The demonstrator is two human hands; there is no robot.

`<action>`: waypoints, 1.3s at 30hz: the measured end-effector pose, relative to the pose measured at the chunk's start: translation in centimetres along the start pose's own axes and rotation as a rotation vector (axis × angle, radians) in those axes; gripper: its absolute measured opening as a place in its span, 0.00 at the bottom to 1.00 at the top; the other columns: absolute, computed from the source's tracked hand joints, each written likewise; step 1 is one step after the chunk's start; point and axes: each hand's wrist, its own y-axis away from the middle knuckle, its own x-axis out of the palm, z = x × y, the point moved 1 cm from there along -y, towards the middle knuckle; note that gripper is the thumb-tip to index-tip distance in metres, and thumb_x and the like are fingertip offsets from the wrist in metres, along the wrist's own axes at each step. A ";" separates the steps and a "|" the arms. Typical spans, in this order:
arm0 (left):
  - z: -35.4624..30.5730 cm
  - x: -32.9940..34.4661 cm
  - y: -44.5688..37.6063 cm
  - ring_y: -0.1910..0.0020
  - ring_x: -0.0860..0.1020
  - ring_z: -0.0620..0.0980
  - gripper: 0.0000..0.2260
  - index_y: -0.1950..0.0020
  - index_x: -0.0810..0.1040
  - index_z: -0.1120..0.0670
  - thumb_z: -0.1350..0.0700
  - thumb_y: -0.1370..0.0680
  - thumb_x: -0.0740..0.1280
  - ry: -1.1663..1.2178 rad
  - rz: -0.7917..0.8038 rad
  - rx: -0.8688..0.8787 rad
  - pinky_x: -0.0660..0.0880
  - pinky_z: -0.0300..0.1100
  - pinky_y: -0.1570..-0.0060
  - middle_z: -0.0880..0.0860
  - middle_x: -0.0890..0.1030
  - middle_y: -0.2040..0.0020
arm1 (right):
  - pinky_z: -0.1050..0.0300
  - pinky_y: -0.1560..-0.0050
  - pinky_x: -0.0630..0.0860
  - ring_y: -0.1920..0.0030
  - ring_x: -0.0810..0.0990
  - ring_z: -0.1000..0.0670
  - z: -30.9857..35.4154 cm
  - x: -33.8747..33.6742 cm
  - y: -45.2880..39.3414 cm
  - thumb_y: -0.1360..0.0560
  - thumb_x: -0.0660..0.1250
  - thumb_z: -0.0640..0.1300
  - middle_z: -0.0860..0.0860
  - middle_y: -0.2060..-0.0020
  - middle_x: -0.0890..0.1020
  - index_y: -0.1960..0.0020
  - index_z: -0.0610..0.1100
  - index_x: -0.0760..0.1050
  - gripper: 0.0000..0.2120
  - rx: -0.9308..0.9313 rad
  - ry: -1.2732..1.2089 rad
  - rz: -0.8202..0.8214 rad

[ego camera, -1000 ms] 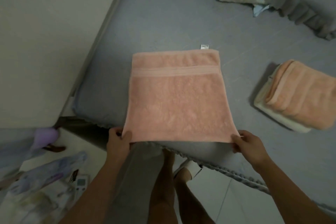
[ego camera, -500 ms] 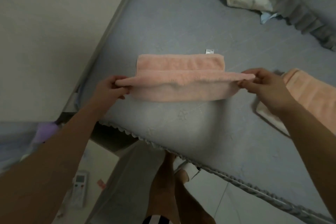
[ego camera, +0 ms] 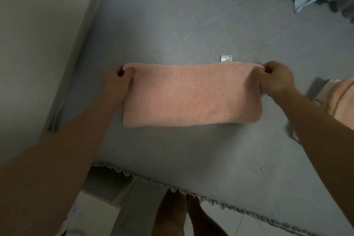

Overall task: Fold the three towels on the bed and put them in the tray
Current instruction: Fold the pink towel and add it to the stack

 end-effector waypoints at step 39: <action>-0.6 -0.6 -3.2 0.44 0.77 0.58 0.20 0.41 0.78 0.58 0.48 0.28 0.73 -0.477 0.297 0.261 0.72 0.48 0.43 0.59 0.79 0.44 | 0.51 0.45 0.72 0.44 0.78 0.42 -2.3 4.0 7.9 0.32 0.68 0.56 0.42 0.44 0.78 0.37 0.42 0.72 0.29 0.530 -0.322 -0.201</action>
